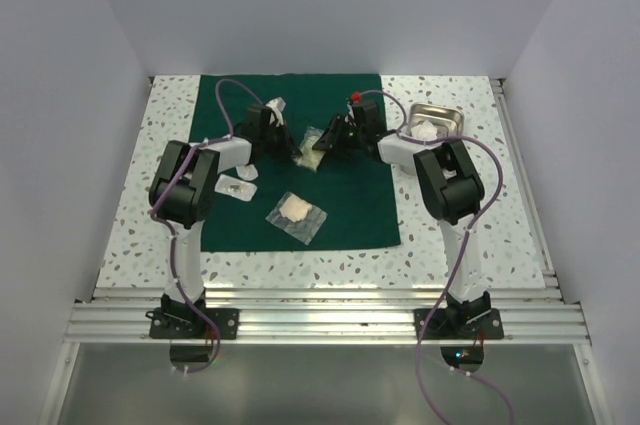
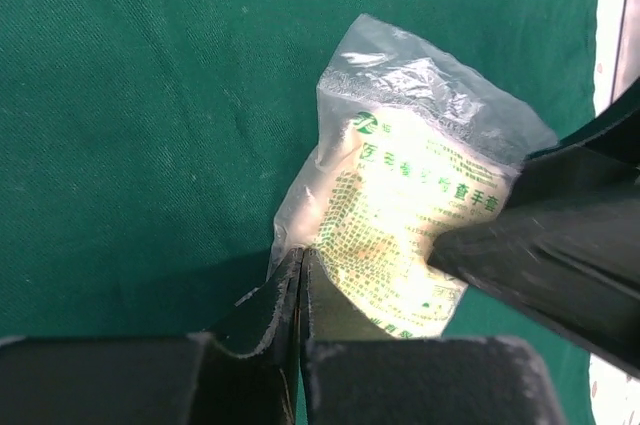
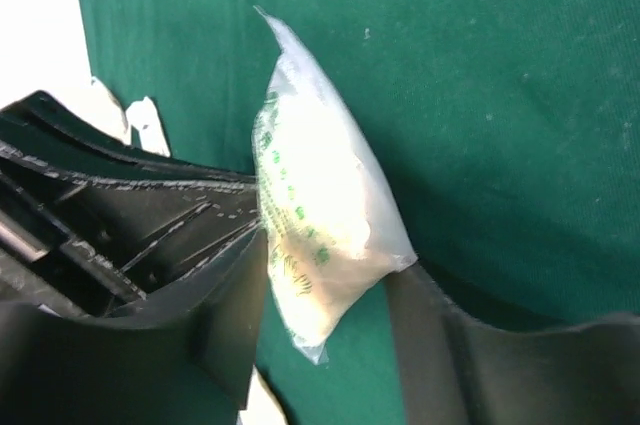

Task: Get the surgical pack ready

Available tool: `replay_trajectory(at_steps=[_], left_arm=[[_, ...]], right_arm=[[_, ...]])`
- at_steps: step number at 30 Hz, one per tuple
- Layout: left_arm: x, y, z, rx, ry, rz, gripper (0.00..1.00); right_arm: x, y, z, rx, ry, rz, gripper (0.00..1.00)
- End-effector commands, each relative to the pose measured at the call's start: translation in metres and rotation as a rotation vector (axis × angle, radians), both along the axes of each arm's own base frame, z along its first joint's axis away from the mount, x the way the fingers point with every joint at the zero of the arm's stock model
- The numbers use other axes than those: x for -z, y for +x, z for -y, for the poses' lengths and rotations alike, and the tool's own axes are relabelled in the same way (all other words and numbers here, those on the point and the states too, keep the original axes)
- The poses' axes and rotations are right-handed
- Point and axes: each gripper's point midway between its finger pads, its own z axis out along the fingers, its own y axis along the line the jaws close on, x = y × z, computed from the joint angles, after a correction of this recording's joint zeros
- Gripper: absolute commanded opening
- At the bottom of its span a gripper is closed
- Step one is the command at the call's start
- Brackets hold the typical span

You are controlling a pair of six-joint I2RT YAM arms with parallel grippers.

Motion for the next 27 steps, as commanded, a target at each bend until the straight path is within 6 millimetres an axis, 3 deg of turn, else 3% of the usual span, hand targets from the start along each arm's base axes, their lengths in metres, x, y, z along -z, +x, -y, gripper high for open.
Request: replay_trajectory(at_steps=[1,3,4,5,8,9,11,12,13,15,16,17,19,20,22,25,26,27], left_arm=[[-0.029,0.002,0.007,0.013,-0.042,0.062,0.05],[-0.038,0.003,0.004,0.004,-0.035,0.089,0.12],[-0.049,0.004,0.001,0.000,-0.023,0.116,0.15],[-0.052,0.005,-0.006,-0.028,0.005,0.121,0.24],[-0.076,0.008,-0.028,-0.095,0.056,0.157,0.39],[-0.094,0.010,-0.039,-0.125,0.056,0.189,0.44],[-0.095,0.004,-0.063,-0.205,0.112,0.166,0.57],[-0.115,0.003,-0.076,-0.243,0.114,0.204,0.59],[-0.112,-0.001,-0.090,-0.292,0.150,0.205,0.67],[-0.130,-0.006,-0.113,-0.363,0.164,0.242,0.71],[-0.124,-0.013,-0.122,-0.385,0.173,0.230,0.73],[-0.125,-0.015,-0.133,-0.424,0.184,0.233,0.75],[-0.123,-0.023,-0.154,-0.494,0.189,0.226,0.77],[-0.120,-0.025,-0.161,-0.519,0.191,0.220,0.77],[-0.114,-0.034,-0.177,-0.584,0.198,0.209,0.79],[-0.106,-0.043,-0.193,-0.660,0.186,0.210,0.83],[-0.108,-0.045,-0.198,-0.681,0.179,0.214,0.84],[-0.100,-0.051,-0.201,-0.697,0.176,0.196,0.85]], right_arm=[[-0.011,0.013,-0.006,0.039,0.046,0.032,0.42],[-0.012,0.014,-0.006,0.046,0.051,0.033,0.34],[-0.014,0.015,-0.005,0.054,0.054,0.035,0.25],[-0.016,0.015,-0.005,0.057,0.056,0.041,0.21],[-0.025,0.017,0.001,0.072,0.052,0.058,0.19],[-0.034,0.019,0.003,0.076,0.059,0.073,0.19],[-0.041,0.021,0.013,0.090,0.064,0.082,0.19],[-0.053,0.023,0.019,0.095,0.074,0.098,0.19],[-0.056,0.022,0.026,0.100,0.079,0.095,0.19],[-0.065,0.030,0.051,0.139,0.087,0.107,0.18],[-0.077,0.028,0.063,0.151,0.093,0.122,0.18],[-0.082,0.035,0.086,0.190,0.093,0.130,0.18],[-0.095,0.033,0.112,0.225,0.090,0.146,0.18],[-0.099,0.038,0.138,0.267,0.085,0.150,0.18],[-0.106,0.035,0.165,0.307,0.072,0.153,0.18],[-0.109,0.037,0.223,0.415,0.048,0.145,0.18],[-0.108,0.035,0.225,0.422,0.041,0.138,0.18],[-0.103,0.035,0.246,0.466,0.028,0.130,0.18]])
